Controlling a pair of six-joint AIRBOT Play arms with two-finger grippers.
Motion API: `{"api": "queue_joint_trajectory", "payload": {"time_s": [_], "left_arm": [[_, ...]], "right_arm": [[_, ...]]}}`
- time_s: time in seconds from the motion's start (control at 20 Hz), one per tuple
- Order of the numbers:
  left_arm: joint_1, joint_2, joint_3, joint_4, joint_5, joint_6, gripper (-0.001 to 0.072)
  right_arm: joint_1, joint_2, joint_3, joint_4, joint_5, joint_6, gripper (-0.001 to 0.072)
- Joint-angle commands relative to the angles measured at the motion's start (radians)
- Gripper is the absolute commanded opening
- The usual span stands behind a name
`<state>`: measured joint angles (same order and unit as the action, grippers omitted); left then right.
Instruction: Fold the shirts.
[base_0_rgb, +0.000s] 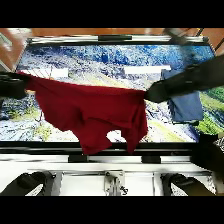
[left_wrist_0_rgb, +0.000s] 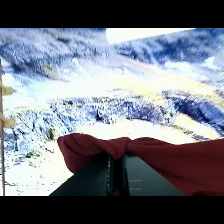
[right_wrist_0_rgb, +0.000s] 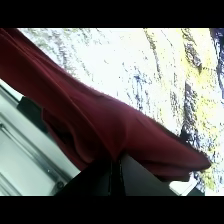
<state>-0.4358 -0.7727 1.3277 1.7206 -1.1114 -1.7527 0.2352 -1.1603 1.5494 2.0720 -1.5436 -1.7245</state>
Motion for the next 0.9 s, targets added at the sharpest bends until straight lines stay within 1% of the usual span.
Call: {"api": "queue_joint_trajectory", "payload": {"time_s": [0.0, 0.15, 0.2, 0.25, 0.35, 0.4, 0.45, 0.5, 0.55, 0.6, 0.65, 0.7, 0.85], "left_arm": [[0.015, -0.105, -0.136, 0.008, 0.286, -0.049, 0.0039], [0.072, -0.249, -0.135, 0.008, 0.502, -0.100, 0.0039], [0.089, -0.293, -0.135, 0.008, 0.529, -0.133, 0.0039], [0.104, -0.342, -0.135, 0.008, 0.527, -0.172, 0.0040], [0.117, -0.433, -0.136, 0.006, 0.503, -0.249, 0.0040], [0.117, -0.472, -0.136, -0.009, 0.500, -0.274, 0.0040], [0.117, -0.499, -0.135, -0.039, 0.501, -0.280, 0.0040], [0.117, -0.521, -0.135, -0.080, 0.501, -0.280, 0.0055], [0.118, -0.530, -0.135, -0.106, 0.496, -0.280, 0.0242], [0.119, -0.529, -0.134, -0.110, 0.480, -0.280, 0.0610], [0.128, -0.526, -0.121, -0.109, 0.435, -0.271, 0.0707], [0.150, -0.523, -0.089, -0.109, 0.347, -0.244, 0.0708], [0.251, -0.523, 0.019, -0.110, 0.013, -0.079, 0.0701]], "right_arm": [[-0.002, -0.170, -0.153, 0.003, 0.314, -0.031, 0.0070], [-0.023, -0.296, -0.152, 0.005, 0.559, 0.015, 0.0070], [-0.032, -0.317, -0.153, 0.005, 0.611, 0.034, 0.0070], [-0.040, -0.333, -0.153, 0.005, 0.653, 0.057, 0.0070], [-0.041, -0.360, -0.153, -0.001, 0.689, 0.087, 0.0071], [-0.039, -0.375, -0.153, -0.002, 0.686, 0.092, 0.0082], [-0.035, -0.391, -0.153, -0.001, 0.676, 0.107, 0.0089], [-0.032, -0.402, -0.153, -0.001, 0.667, 0.117, 0.0194], [-0.033, -0.402, -0.152, 0.006, 0.659, 0.114, 0.0513], [-0.039, -0.394, -0.151, 0.008, 0.641, 0.109, 0.0635], [-0.054, -0.378, -0.140, -0.001, 0.594, 0.094, 0.0635], [-0.077, -0.353, -0.126, -0.020, 0.526, 0.084, 0.0635], [-0.175, -0.253, -0.108, -0.126, 0.264, 0.079, 0.0635]]}}
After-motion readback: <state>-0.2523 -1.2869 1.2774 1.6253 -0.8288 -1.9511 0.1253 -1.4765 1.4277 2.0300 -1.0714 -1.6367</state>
